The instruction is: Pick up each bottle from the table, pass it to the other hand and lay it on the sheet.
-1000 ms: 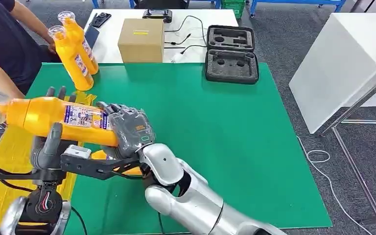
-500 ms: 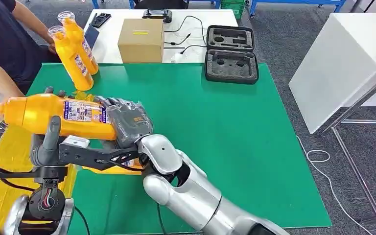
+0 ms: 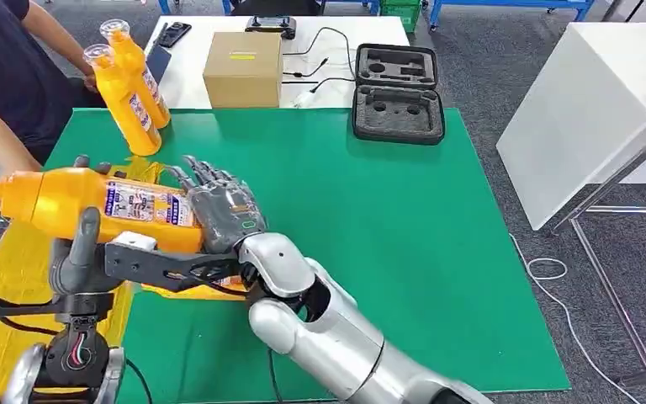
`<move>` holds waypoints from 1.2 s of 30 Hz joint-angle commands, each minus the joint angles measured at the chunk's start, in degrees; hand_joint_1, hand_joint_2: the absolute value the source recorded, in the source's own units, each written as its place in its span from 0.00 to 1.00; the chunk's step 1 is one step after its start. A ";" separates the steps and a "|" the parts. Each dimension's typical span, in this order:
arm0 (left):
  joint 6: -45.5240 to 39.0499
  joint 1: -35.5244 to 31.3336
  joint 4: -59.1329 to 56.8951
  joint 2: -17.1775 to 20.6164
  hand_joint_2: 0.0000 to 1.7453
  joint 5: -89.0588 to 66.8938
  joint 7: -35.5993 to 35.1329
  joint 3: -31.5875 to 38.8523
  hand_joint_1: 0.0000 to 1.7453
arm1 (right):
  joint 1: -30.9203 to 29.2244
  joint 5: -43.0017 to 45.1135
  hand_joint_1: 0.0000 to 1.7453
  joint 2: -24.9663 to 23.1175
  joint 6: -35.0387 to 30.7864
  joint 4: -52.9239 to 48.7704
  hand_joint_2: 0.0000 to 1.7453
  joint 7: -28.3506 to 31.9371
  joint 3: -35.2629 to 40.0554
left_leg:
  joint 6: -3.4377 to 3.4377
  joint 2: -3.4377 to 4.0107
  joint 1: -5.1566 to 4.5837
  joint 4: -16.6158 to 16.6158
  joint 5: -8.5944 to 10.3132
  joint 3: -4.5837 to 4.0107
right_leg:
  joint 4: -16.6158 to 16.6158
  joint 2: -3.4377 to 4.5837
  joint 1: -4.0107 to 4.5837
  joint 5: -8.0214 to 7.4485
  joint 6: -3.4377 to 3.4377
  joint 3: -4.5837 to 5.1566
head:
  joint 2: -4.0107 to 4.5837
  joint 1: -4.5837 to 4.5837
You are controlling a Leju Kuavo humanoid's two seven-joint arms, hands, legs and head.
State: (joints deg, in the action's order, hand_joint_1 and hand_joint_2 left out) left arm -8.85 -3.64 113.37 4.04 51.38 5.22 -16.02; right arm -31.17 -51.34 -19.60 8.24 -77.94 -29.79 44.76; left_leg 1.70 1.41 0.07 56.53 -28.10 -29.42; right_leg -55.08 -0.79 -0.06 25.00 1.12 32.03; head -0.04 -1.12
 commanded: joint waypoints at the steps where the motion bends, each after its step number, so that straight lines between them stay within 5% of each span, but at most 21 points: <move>1: 3.57 4.79 2.27 1.39 1.00 -0.55 0.18 8.34 1.00 | 1.43 -2.35 0.00 9.84 -0.92 -3.06 0.00 -0.79 -7.23 | -0.06 -0.10 0.03 -0.09 0.00 0.15 | 0.10 0.01 0.01 0.01 -0.01 -0.16 | 0.00 0.02; 9: 5.58 4.90 0.53 1.79 1.00 -3.20 1.00 10.42 1.00 | 2.75 -4.38 0.00 11.71 -1.45 -7.76 0.00 -0.93 -10.22 | -0.05 -0.23 -0.02 -0.04 0.02 0.07 | 0.03 -0.13 -0.03 0.02 0.00 -0.11 | 0.00 0.00; 19: 6.27 5.87 0.65 4.63 1.00 -15.44 5.83 17.21 1.00 | 2.57 1.72 0.00 18.18 -5.23 -21.76 0.00 0.56 -22.95 | -0.13 -0.37 -0.06 0.02 -0.05 0.13 | -0.06 -0.16 -0.08 0.11 0.01 -0.15 | 0.00 0.02; 29: 6.55 5.28 -0.36 4.66 1.00 -15.89 6.19 16.84 1.00 | 2.78 2.20 0.00 18.54 -5.16 -21.94 0.00 0.50 -23.48 | -0.07 -0.17 0.00 0.00 0.00 0.02 | 0.00 -0.08 -0.01 0.00 0.00 -0.04 | 0.00 0.02; 30: 5.93 4.50 -0.81 5.03 1.00 -18.11 7.33 16.54 1.00 | 7.60 1.38 0.00 20.12 -3.31 -24.46 0.00 3.85 -21.22 | -0.07 -0.19 -0.01 0.00 0.00 0.04 | 0.00 -0.11 -0.02 0.01 0.00 -0.05 | 0.00 0.02; 32: 2.45 7.88 1.85 5.45 1.00 -29.64 13.08 18.66 1.00 | 29.69 -10.18 0.00 18.53 -17.90 -28.40 0.00 9.87 -17.46 | -0.10 -0.42 0.07 -0.22 0.03 0.27 | 0.26 -0.32 0.06 0.04 -0.02 -0.37 | 0.00 0.02; 34: -0.72 5.96 0.90 5.30 1.00 -41.49 15.97 18.99 1.00 | 35.06 -10.68 0.00 21.21 -25.16 -29.60 0.00 10.29 -14.94 | -0.13 -0.55 0.17 -0.47 0.04 0.60 | 0.58 -0.45 0.17 0.05 -0.04 -0.73 | 0.00 0.02; 36: -5.01 3.62 -1.87 7.72 1.00 -56.88 14.21 18.16 1.00 | 34.54 -7.63 0.00 22.67 -23.74 -32.26 0.00 9.63 -15.07 | -0.14 -0.94 0.15 -0.28 -0.08 1.01 | 0.32 -0.72 0.16 0.26 -0.06 -0.77 | 0.00 -0.02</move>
State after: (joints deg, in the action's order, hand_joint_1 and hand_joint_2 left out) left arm -6.57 3.78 115.80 8.33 21.83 17.82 1.11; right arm -14.27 -60.01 -2.25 -8.45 -103.58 -21.19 23.51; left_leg 1.70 0.86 0.19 56.55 -28.11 -28.88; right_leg -55.06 -1.23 0.10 25.05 1.12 31.83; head -0.04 -1.14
